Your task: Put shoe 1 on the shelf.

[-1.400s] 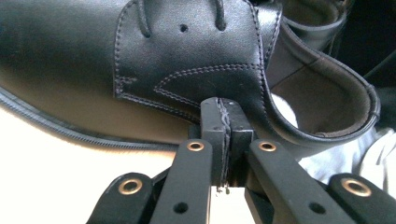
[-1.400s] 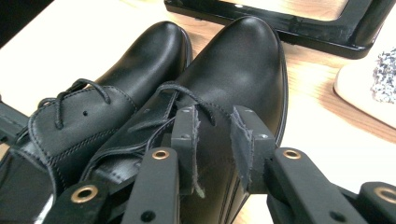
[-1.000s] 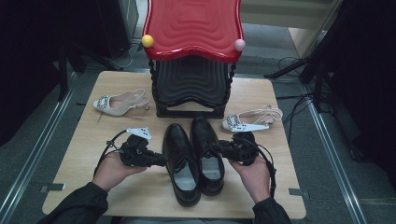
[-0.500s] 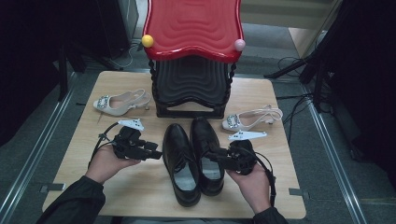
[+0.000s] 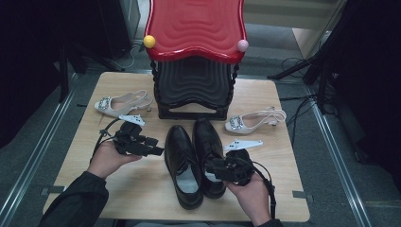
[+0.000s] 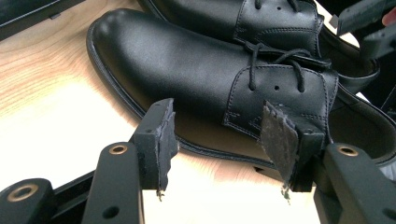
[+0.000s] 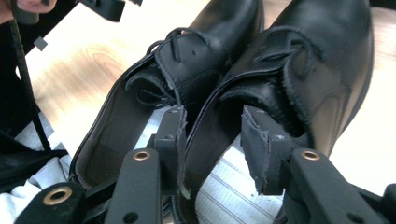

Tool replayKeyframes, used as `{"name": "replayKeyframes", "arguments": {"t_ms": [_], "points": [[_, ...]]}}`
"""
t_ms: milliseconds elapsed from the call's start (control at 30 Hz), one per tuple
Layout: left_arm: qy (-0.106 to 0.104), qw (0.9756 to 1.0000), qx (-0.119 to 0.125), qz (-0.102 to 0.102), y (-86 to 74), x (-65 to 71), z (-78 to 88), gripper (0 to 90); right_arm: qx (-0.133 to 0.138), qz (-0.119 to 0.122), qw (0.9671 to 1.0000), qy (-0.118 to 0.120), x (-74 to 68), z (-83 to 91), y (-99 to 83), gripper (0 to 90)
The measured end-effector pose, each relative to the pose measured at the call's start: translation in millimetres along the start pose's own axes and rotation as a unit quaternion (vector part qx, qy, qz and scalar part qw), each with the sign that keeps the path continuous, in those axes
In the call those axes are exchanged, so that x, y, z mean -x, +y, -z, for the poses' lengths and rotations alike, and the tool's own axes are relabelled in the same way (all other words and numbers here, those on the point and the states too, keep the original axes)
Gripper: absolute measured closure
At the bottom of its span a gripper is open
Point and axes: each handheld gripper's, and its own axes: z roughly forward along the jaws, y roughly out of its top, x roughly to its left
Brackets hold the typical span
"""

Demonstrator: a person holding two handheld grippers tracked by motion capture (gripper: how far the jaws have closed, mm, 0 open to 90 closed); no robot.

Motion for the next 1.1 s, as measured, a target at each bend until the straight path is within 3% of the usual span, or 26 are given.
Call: {"name": "replayKeyframes", "arguments": {"t_ms": [433, 800, 1100], "points": [[0.003, 1.0000, 0.002, 0.004, -0.3, -4.3, 2.3, 44.5, -0.045, -0.009, 0.9988, 0.015, -9.4, -21.4, 6.0, 55.9], [0.007, 1.0000, 0.001, 0.004, -1.1, -5.3, 3.0, 44.6, -0.098, -0.013, 0.9951, -0.003, -11.4, -46.7, 13.7, 57.2], [0.008, 0.9999, 0.004, 0.008, -2.1, -7.6, 5.2, 44.6, -0.111, -0.021, 0.9935, -0.012, -7.6, -58.5, 17.5, 56.3]]}}
